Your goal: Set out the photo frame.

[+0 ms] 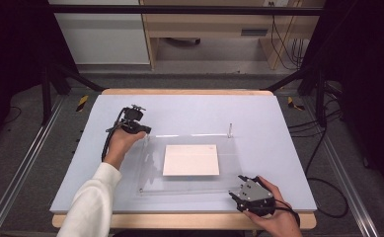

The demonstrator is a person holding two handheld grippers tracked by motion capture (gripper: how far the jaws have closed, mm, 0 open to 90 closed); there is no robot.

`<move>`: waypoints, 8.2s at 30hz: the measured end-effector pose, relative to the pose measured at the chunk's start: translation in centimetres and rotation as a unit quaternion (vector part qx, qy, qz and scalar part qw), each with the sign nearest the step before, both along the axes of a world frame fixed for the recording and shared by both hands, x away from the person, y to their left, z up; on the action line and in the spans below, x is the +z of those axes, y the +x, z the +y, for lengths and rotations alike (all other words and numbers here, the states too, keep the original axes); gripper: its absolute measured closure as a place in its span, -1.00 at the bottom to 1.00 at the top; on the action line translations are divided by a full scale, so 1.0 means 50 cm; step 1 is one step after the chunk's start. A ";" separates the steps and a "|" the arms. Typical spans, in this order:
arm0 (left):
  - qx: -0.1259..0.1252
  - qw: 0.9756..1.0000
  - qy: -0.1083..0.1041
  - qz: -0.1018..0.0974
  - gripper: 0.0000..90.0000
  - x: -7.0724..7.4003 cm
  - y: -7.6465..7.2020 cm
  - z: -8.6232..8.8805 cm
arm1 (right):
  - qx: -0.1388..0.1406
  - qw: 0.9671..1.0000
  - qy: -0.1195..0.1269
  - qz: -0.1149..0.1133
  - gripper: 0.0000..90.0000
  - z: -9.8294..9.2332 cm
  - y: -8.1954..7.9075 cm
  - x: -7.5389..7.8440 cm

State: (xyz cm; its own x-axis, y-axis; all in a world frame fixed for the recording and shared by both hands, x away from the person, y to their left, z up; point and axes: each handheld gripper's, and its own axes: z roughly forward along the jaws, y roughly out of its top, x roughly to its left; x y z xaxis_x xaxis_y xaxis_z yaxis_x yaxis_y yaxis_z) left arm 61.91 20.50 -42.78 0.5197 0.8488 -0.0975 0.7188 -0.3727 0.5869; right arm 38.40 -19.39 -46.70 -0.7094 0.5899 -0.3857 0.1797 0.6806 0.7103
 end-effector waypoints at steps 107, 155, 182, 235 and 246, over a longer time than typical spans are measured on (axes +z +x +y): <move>-0.259 0.903 0.190 -0.284 0.15 -0.057 -0.469 -0.103 | -0.017 1.000 0.022 -0.009 -0.10 -0.001 0.008 0.012; -0.222 0.919 0.137 -0.296 0.27 0.000 -0.443 -0.063 | 0.004 0.998 0.007 -0.064 0.25 0.020 0.023 0.058; -0.217 0.938 0.080 -0.257 0.43 0.138 -0.338 -0.035 | 0.019 0.997 0.052 0.052 0.30 0.016 0.133 0.212; -0.136 0.936 -0.055 -0.321 -0.37 0.249 -0.272 -0.014 | -0.012 0.990 0.143 0.006 0.30 -0.029 0.233 0.217; -0.057 0.932 -0.115 -0.339 -0.73 0.265 -0.288 0.054 | -0.027 0.989 0.147 0.007 0.28 -0.025 0.240 0.223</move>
State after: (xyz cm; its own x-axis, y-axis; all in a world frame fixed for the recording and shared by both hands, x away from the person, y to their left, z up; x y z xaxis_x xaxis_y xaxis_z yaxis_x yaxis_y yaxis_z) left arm 47.52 23.20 -29.55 0.6135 0.7814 0.1137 0.1165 -0.2320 0.9657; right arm 50.38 -20.64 -35.55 -0.6775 0.7123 -0.1832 0.2210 0.4348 0.8730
